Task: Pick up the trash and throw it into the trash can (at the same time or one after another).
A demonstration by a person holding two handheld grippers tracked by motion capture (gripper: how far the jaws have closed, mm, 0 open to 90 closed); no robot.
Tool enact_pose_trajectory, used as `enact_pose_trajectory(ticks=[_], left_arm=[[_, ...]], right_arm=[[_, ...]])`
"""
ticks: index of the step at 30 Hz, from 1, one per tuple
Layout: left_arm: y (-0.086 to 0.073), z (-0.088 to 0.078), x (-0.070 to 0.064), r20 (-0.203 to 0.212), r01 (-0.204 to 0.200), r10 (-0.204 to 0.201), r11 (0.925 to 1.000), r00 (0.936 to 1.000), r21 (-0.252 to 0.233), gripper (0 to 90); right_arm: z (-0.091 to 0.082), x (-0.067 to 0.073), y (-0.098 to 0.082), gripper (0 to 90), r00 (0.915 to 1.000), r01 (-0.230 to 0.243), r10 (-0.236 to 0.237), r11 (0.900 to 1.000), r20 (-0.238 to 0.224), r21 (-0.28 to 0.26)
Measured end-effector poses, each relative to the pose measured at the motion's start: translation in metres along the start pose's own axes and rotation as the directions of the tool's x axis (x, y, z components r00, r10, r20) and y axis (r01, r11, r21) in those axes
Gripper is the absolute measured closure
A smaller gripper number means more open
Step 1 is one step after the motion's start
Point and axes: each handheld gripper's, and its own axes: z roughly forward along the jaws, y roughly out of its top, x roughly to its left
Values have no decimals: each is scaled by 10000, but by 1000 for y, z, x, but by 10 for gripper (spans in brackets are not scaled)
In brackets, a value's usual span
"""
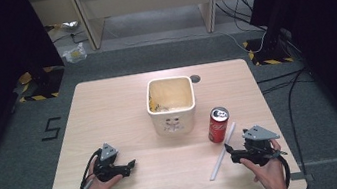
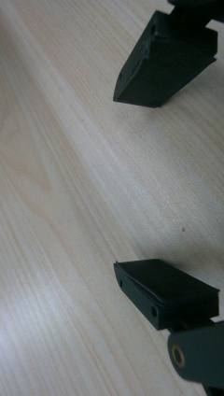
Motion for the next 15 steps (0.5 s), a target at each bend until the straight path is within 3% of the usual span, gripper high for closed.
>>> enact_pose_trajectory(ticks=[15], left_arm=[[0,0,0,1,2,-2,10000,10000,0,146]], right_arm=[[24,2,17,157,9998,173,-173,9998,-126,-37]])
